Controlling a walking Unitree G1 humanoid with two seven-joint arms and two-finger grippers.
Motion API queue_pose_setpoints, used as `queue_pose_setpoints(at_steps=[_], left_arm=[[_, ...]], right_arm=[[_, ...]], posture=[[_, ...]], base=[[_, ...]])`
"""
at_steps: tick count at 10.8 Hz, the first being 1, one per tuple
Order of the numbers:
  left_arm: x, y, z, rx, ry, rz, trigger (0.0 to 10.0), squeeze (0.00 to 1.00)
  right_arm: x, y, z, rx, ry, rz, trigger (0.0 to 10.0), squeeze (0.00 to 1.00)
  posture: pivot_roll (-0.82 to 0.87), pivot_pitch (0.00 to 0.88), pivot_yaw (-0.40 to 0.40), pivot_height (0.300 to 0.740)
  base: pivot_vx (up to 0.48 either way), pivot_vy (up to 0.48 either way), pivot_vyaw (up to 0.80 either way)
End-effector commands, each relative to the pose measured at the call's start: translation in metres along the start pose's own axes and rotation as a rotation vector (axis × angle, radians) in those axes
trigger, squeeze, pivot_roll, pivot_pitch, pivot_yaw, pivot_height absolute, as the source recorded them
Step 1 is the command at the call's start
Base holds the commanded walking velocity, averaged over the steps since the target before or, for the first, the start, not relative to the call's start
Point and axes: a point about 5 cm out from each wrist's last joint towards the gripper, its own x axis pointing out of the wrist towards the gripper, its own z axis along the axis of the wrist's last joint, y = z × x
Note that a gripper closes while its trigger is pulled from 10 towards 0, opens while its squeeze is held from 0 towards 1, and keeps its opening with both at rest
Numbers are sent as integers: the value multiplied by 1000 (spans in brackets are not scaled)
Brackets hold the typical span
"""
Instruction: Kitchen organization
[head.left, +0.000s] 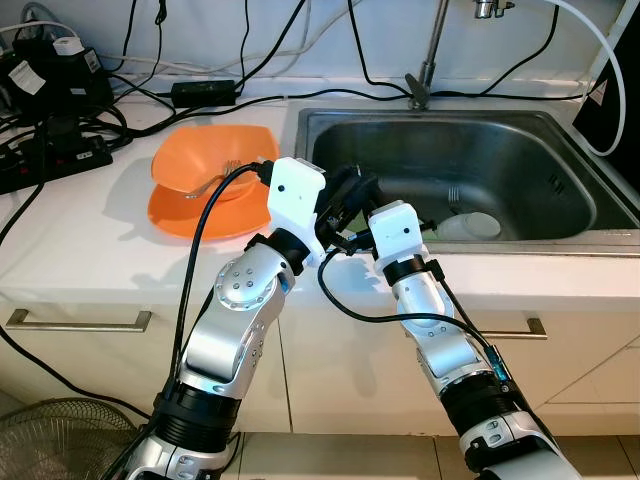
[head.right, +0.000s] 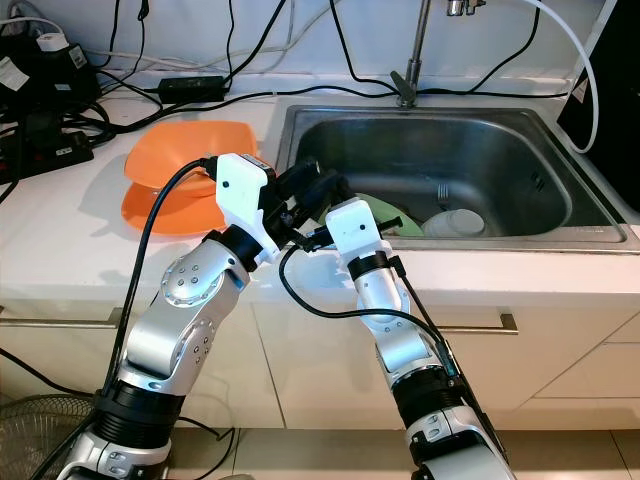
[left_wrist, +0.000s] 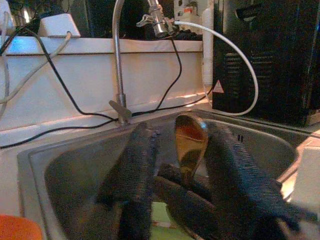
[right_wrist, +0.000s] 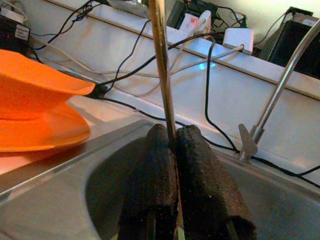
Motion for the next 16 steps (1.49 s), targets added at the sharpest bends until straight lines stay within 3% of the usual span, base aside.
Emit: queue_pose_setpoints(at_steps=[1, 5, 7, 8, 10, 13, 15, 16], left_arm=[[-7, 16, -7, -10, 33, 93, 10000, 1000], [-9, 16, 5, -99, -59, 90, 10000, 1000], [-11, 12, 17, -182, -125, 49, 10000, 1000], [-13, 9, 20, -216, -142, 24, 10000, 0], [-17, 8, 25, -265, -157, -3, 10000, 0], [-22, 20, 9, -202, -86, 89, 10000, 0], [-29, 20, -12, -166, 12, 114, 10000, 0], [-34, 18, -25, -150, 76, 113, 10000, 0]], right_arm=[[1, -14, 1, 16, -14, -63, 0, 0], [1, -14, -1, 16, -3, -68, 0, 0], [2, -17, -4, 11, 16, -77, 0, 0], [4, -19, -5, 19, 29, -94, 0, 0], [9, -20, -6, 51, 53, -126, 0, 0], [18, -31, -2, 53, 45, -166, 0, 0], [27, -54, 1, 17, 41, -213, 0, 0], [32, -67, -1, 1, 60, -241, 4471, 0]], posture=[[127, 0, 28, 740], [128, 0, 28, 740], [131, 0, 25, 740], [133, 0, 23, 740], [135, 0, 21, 740], [137, 0, 20, 740], [131, 0, 18, 740], [133, 0, 16, 740]], base=[[0, 0, 0], [0, 0, 0], [0, 0, 0], [0, 0, 0], [0, 0, 0], [0, 0, 0], [0, 0, 0], [0, 0, 0]])
